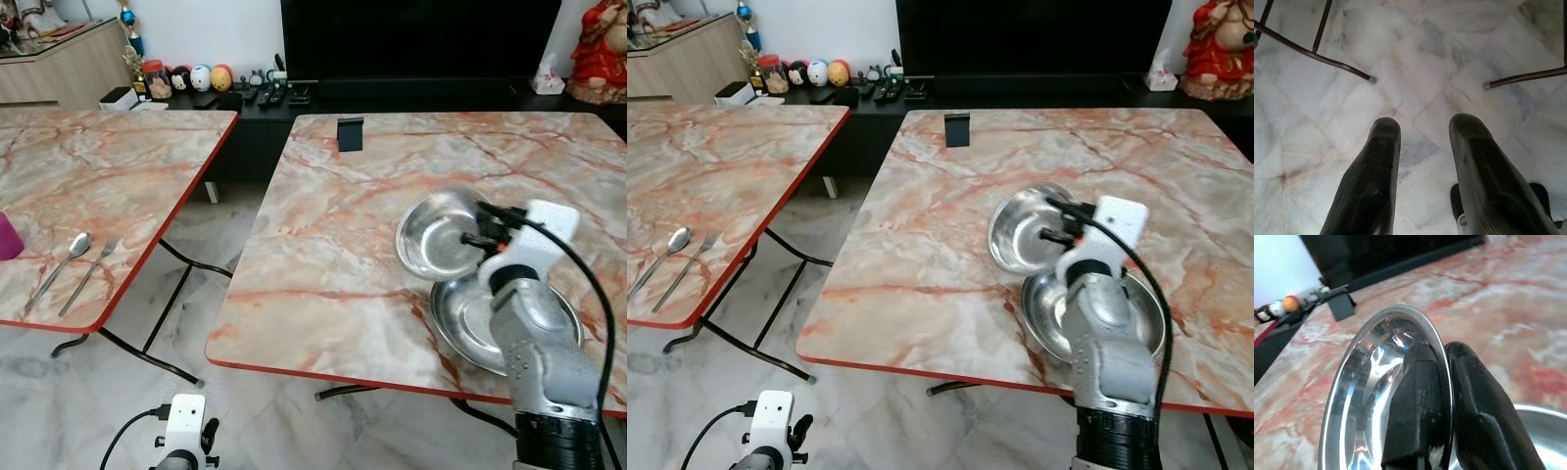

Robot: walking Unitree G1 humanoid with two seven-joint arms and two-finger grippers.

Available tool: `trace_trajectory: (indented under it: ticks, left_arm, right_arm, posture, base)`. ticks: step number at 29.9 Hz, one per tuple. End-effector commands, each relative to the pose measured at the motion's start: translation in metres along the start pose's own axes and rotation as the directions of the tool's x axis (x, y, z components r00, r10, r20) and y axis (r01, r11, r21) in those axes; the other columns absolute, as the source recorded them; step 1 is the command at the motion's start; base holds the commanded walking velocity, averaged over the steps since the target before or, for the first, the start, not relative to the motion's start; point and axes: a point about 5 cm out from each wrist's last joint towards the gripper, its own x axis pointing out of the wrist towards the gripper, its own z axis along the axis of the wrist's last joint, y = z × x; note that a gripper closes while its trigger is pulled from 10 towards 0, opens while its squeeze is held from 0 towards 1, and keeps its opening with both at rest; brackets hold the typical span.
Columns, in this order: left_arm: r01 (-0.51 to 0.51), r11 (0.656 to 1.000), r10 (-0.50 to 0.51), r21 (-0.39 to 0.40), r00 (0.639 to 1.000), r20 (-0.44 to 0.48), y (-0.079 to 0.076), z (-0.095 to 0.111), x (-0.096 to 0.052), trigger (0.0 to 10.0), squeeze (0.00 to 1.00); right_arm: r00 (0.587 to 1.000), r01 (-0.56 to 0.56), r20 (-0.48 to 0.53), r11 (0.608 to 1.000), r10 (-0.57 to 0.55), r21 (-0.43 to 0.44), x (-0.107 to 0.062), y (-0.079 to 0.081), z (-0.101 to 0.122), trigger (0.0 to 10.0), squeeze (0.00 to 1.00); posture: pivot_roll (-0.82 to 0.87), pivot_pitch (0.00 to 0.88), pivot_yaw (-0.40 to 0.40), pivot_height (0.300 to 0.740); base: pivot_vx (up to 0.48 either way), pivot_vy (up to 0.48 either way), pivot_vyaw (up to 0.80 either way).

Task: Setting the table

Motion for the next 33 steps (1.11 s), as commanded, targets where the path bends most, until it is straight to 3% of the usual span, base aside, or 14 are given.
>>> trace_trajectory:
  ticks: [1,3,9,14,29,33]
  left_arm:
    - [-0.003,1.0,0.003,0.005,1.0,-0.012,0.003,0.0,0.0,10.0,0.0]
    - [-0.002,1.0,0.002,0.007,1.0,-0.011,0.003,0.0,0.001,10.0,0.0]
    - [-0.002,1.0,0.002,0.012,1.0,-0.005,0.004,0.002,0.001,10.0,0.0]
    - [0.0,1.0,0.0,0.018,1.0,-0.005,0.004,0.002,0.001,10.0,0.0]
    - [0.017,0.999,-0.017,0.038,1.0,0.009,0.002,0.007,0.003,10.0,0.0]
    - [0.025,0.999,-0.025,0.043,1.0,0.007,0.0,0.007,0.003,10.0,0.0]
  right_arm:
    - [1.0,0.019,0.022,0.999,-0.019,0.035,-0.003,-0.003,0.01,10.0,0.0]
    - [0.999,0.044,-0.02,0.993,-0.042,0.108,-0.004,-0.005,0.008,10.0,0.0]
    - [0.983,0.169,-0.108,0.967,-0.15,0.192,-0.014,-0.017,-0.006,10.0,0.0]
    - [0.974,0.212,-0.123,0.958,-0.19,0.194,-0.019,-0.023,-0.008,10.0,0.0]
    - [0.973,0.218,-0.134,0.944,-0.19,0.247,-0.035,-0.016,0.001,10.0,0.0]
    - [0.965,0.249,-0.152,0.937,-0.216,0.247,-0.04,-0.022,-0.005,10.0,0.0]
  posture:
    - [-0.16,0.0,0.065,0.74]
    - [-0.16,0.0,0.065,0.74]
    - [-0.16,0.0,0.066,0.74]
    - [-0.16,0.0,0.071,0.74]
    - [-0.17,0.0,0.077,0.74]
    - [-0.18,0.0,0.081,0.74]
  base:
    - [0.0,0.0,0.0]
    - [0.0,0.0,0.0]
    - [0.0,0.0,0.0]
    - [0.0,0.0,0.0]
    - [0.0,0.0,0.0]
    - [0.0,0.0,0.0]
